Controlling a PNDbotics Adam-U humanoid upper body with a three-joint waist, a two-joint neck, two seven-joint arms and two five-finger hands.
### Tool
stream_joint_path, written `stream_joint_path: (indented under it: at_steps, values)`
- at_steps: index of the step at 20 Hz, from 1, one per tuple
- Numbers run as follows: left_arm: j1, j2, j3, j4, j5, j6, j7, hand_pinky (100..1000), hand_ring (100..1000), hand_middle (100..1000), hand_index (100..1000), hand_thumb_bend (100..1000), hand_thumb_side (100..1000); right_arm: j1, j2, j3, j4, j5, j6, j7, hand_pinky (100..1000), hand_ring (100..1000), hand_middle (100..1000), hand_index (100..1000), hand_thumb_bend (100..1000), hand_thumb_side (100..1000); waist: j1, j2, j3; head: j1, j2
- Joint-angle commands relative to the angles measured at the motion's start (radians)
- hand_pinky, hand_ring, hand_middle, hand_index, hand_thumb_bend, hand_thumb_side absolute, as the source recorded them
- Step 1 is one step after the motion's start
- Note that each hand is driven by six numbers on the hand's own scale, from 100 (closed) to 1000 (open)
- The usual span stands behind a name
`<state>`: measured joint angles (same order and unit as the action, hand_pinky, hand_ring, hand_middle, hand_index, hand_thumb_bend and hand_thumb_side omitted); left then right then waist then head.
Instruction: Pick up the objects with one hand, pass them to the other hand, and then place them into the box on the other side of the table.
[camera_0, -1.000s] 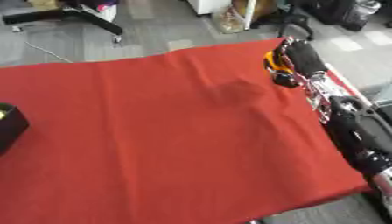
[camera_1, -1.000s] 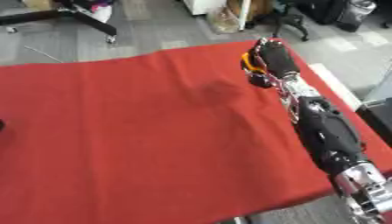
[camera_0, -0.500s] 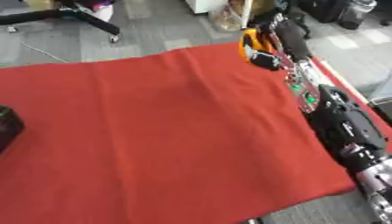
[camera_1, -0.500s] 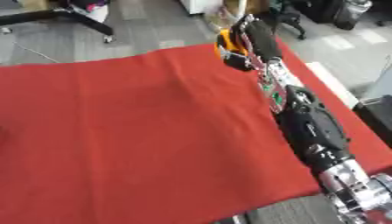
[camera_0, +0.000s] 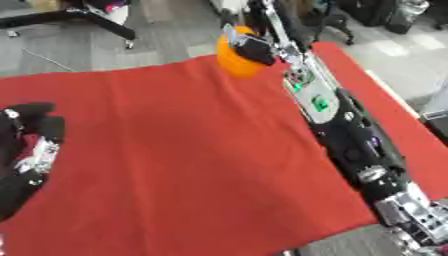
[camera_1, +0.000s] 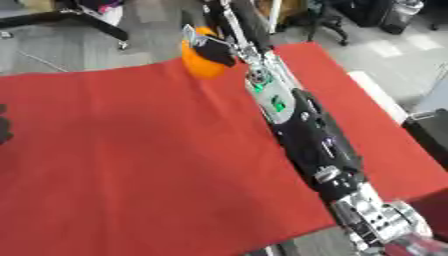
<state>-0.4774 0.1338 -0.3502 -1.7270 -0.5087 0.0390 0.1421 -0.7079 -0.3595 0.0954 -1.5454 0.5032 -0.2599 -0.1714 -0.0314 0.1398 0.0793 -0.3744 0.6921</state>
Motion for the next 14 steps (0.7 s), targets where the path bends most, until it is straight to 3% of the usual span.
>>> stream_joint_path:
  at_steps: [1, 6, 8, 14]
  values:
    - [-0.050, -0.034, -0.032, 0.027, -0.094, -0.038, 0.052, 737, 613, 644, 820, 613, 646, -0.027, 0.026, 0.024, -0.067, -0.064, 0.007, 0.054, 377, 147, 100, 146, 100, 419, -0.001, -0.018, -0.004, 0.013, -0.011]
    - [-0.103, -0.088, -0.081, 0.088, -0.151, -0.108, 0.078, 742, 638, 692, 854, 789, 662, -0.036, 0.070, 0.050, -0.080, -0.107, 0.015, 0.106, 375, 143, 100, 145, 100, 430, -0.005, -0.015, -0.010, 0.023, -0.015]
    - [-0.115, -0.106, -0.091, 0.107, -0.160, -0.127, 0.085, 742, 641, 698, 859, 814, 659, -0.038, 0.079, 0.056, -0.083, -0.117, 0.015, 0.117, 375, 142, 100, 145, 100, 432, -0.008, -0.014, -0.013, 0.028, -0.014]
    - [-0.143, -0.149, -0.104, 0.156, -0.181, -0.138, 0.136, 734, 646, 709, 865, 720, 552, -0.043, 0.099, 0.073, -0.102, -0.144, 0.012, 0.138, 374, 142, 100, 144, 100, 434, -0.014, -0.010, -0.020, 0.038, -0.017]
